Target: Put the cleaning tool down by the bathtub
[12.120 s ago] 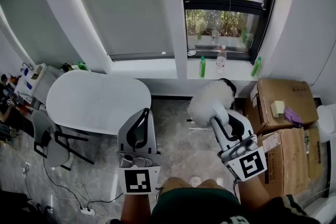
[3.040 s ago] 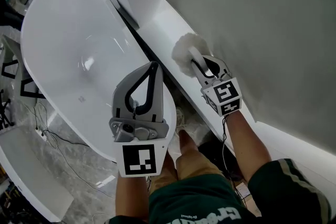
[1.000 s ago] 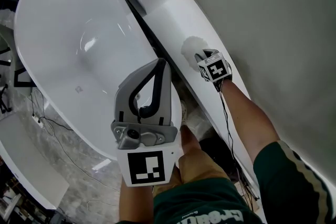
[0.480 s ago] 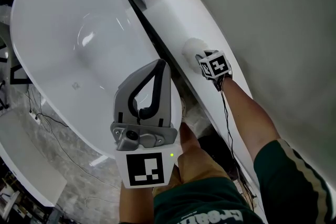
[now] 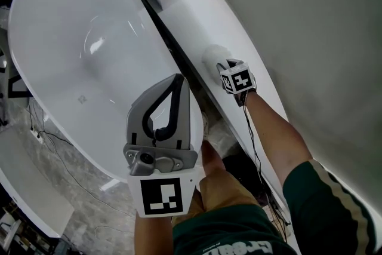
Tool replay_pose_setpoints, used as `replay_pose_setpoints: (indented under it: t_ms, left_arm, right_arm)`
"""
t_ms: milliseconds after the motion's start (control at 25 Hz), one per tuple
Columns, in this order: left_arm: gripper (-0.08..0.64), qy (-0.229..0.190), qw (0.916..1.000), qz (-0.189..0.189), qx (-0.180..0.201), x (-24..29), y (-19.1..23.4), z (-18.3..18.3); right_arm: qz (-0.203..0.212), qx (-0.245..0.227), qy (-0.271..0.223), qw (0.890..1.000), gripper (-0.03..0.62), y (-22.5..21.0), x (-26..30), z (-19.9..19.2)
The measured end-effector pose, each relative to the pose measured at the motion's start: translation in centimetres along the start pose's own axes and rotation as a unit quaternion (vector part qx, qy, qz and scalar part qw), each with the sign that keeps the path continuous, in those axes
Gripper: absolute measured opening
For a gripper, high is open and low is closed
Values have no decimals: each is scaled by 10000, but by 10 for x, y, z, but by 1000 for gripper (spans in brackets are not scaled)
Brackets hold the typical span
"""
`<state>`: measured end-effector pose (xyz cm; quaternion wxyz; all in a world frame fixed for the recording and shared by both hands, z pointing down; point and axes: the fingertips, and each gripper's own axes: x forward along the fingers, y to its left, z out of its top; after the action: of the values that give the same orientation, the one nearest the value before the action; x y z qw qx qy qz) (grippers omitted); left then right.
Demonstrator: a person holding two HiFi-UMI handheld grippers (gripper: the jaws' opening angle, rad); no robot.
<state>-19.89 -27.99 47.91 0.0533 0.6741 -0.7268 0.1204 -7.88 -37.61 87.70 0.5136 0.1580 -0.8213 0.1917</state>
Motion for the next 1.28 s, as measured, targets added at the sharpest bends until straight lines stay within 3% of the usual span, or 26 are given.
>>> replay_pose_setpoints:
  t_ms: [240, 440, 640, 880, 1280]
  left_arm:
    - [6, 29, 10000, -28, -17, -2, -4, -5]
    - [6, 61, 9999, -55, -58, -5, -9, -9]
    - [6, 88, 9999, -122, -57, -8, -13, -14]
    - [6, 87, 9998, -98, -121, -8, -11, -17]
    - [6, 95, 9997, -170, -149, -2, -19, -15]
  right_arm:
    - [77, -50, -212, 9997, 97, 3, 4, -2]
    - [382, -260, -375, 9982, 179, 14, 3, -4]
    - [110, -658, -704, 9953, 211, 20, -3, -5]
    - [-113, -586, -884, 9943, 224, 10, -9, -4]
    - [0, -491, -839, 9953, 224, 4, -11, -6]
